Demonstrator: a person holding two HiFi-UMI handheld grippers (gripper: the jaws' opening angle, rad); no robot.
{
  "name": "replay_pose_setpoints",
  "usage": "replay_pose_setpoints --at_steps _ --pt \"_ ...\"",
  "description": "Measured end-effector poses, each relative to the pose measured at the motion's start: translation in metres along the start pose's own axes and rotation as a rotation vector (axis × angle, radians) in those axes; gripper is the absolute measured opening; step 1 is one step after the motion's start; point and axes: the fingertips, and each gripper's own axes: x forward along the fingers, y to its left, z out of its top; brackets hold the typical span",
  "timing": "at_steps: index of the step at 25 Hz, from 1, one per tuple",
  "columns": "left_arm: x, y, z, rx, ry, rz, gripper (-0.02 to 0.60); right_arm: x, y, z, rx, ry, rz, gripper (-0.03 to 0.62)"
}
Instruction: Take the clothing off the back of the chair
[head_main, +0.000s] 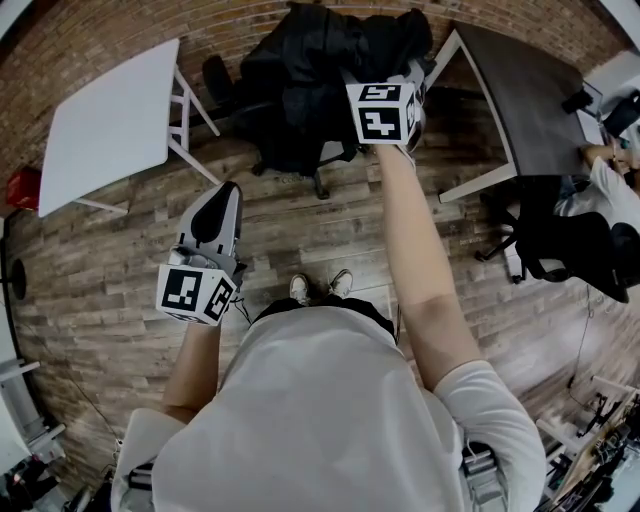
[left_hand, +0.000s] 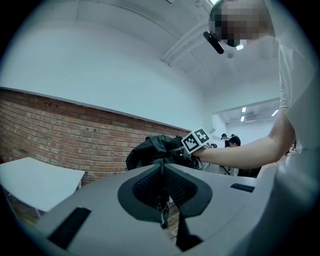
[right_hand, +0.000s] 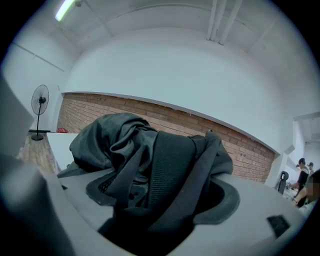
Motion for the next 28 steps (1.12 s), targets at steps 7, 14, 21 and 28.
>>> replay_pose_setpoints --at_steps 7,14,21,28 --pt "-0.005 -0.003 0.003 -0.049 -0.013 -0.009 0.038 -0.005 0.001 -0.004 0.04 -0.001 0.059 0.377" --pt "-0.027 0.02 0.007 -0.111 -0.027 0.045 0.038 -0.023 -0.005 -0.003 0.135 -0.061 0.117 0.295" --pt "-0.03 0.033 0.002 -0.165 -0.026 0.064 0.038 -0.041 -0.007 -0.001 0.132 -0.089 0.115 0.143" --pt "-0.011 0.02 0.002 -0.162 -0.02 0.022 0.038 0.0 0.007 -0.015 0.073 0.042 0.105 0.373"
